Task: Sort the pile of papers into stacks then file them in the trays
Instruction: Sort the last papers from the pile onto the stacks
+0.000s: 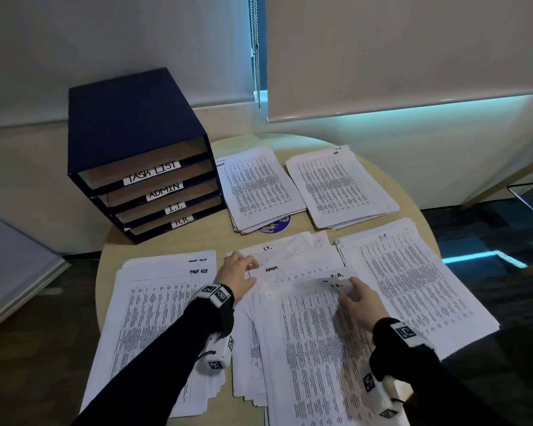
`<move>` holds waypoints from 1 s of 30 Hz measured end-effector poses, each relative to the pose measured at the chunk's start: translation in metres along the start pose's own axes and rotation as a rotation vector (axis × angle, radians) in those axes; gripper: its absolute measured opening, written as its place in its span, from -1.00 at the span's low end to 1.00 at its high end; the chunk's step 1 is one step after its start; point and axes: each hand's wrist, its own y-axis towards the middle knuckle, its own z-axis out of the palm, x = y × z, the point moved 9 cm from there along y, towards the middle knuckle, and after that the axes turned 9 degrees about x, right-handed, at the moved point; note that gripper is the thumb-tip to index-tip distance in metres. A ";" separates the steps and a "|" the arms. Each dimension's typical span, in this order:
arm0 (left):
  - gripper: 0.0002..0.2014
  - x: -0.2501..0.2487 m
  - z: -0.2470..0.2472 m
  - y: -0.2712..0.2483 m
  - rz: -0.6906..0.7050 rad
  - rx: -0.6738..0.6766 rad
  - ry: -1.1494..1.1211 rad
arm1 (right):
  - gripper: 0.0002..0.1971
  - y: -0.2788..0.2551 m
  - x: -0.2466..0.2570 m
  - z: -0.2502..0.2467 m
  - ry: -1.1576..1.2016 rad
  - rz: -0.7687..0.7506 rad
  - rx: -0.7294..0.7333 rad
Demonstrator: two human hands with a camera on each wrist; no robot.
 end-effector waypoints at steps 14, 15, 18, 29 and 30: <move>-0.68 0.013 0.037 -0.021 -0.084 0.061 0.109 | -0.60 -0.007 0.001 -0.001 -0.091 0.026 0.024; -0.71 0.010 0.037 -0.021 -0.081 0.073 0.111 | -0.61 -0.006 0.000 0.000 -0.096 0.026 0.024; -0.83 0.006 0.041 -0.025 -0.031 0.093 0.071 | -0.64 -0.005 -0.003 0.002 -0.091 0.024 0.019; -0.76 0.003 0.027 -0.031 -0.013 0.297 0.070 | -0.84 -0.007 0.011 0.007 -0.088 -0.061 0.067; -0.77 0.001 0.020 -0.030 -0.027 0.340 0.132 | -0.85 -0.006 0.015 0.008 -0.090 -0.079 0.075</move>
